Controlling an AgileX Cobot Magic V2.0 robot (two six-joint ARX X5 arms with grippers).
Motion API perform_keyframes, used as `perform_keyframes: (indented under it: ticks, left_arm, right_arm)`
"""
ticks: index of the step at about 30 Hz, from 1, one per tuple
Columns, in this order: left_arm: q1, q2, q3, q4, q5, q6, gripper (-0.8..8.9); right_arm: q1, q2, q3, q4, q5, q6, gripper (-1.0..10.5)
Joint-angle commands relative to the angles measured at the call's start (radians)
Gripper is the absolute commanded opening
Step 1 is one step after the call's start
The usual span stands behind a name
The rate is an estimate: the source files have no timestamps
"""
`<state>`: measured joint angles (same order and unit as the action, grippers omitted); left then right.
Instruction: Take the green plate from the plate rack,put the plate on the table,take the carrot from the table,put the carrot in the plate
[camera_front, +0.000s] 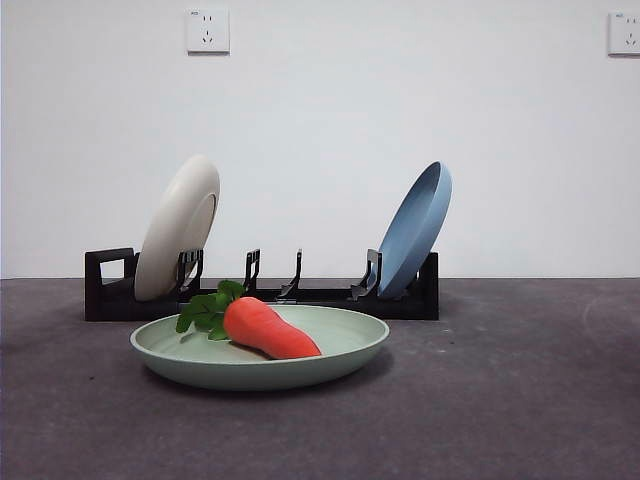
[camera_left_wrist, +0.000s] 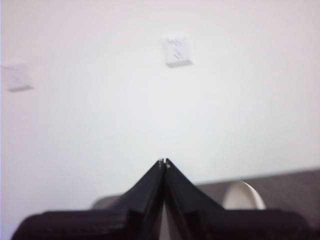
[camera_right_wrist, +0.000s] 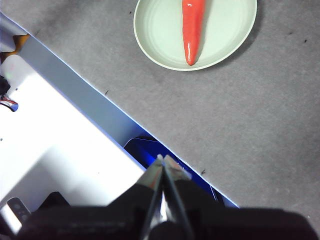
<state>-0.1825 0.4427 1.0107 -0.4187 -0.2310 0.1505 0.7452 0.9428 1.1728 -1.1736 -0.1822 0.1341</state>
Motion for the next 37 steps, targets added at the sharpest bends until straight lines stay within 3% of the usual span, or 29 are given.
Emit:
perform_keyframes:
  ticks: [1, 8, 13, 18, 26, 37]
  left_arm:
    - [0.058, -0.065, -0.157, 0.151, 0.011, 0.013, -0.03]
    - [0.158, -0.206, -0.542, 0.386, 0.171, -0.032, -0.03]
    - [0.183, -0.267, -0.738, 0.403, 0.266, -0.073, -0.03]
    - [0.184, -0.338, -0.876, 0.403, 0.296, -0.086, -0.03]
    - [0.185, -0.422, -0.994, 0.388, 0.317, -0.124, -0.03]
    - [0.184, -0.441, -1.007, 0.238, 0.319, -0.16, -0.03]
  right_arm:
    - [0.002, -0.002, -0.005, 0.006, 0.002, -0.004, 0.0]
    - [0.002, -0.003, -0.005, 0.006, 0.002, -0.004, 0.0]
    - [0.002, -0.003, -0.005, 0.006, 0.002, -0.004, 0.0]
    - [0.002, -0.003, -0.005, 0.006, 0.002, -0.004, 0.0]
    - [0.002, -0.003, -0.005, 0.006, 0.002, -0.004, 0.0]
    - [0.002, -0.003, -0.005, 0.006, 0.002, -0.004, 0.0]
